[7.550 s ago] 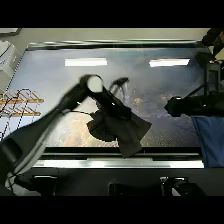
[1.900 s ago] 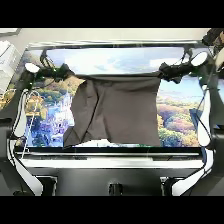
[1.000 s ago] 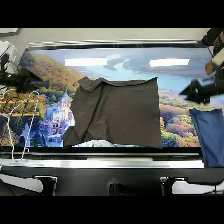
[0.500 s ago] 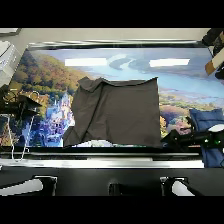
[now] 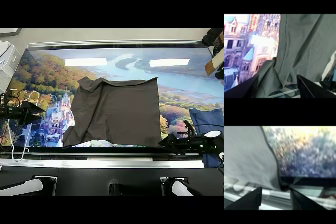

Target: Fold the clothes and pants, and hang the long-sleeved shirts on hangers.

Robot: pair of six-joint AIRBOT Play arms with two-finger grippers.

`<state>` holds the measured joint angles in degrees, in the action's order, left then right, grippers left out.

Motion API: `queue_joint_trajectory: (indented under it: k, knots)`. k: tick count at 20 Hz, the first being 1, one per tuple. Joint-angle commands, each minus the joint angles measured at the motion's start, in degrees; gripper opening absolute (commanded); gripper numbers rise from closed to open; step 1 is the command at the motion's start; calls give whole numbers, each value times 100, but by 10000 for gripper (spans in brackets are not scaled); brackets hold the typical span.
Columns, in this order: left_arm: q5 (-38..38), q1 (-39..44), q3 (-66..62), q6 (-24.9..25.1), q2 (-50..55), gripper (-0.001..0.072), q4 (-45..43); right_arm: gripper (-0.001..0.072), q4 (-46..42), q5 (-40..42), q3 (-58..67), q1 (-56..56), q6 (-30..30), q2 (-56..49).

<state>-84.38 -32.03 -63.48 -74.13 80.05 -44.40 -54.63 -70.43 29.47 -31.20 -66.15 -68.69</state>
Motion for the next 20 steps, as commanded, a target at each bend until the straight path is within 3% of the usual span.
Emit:
queue_joint_trajectory:
  k: [1,7,8,10,11,20]
  knots:
    - [2,-2,28,98,-4,544,-4,433,319,389,-20,0,101,0]
    - [2,-2,966,424,-44,544,-22,411,286,470,-22,774,-74,0]
    - [13,-2,1252,520,-63,543,-22,336,295,479,-22,896,-140,0]
    - [122,0,1799,678,-144,543,-22,91,328,411,-20,973,-157,0]
    - [219,0,2055,769,-199,543,-22,37,339,339,-20,973,-155,0]
    - [1038,826,2839,1355,-267,543,-20,32,863,-4,-20,973,-157,225]
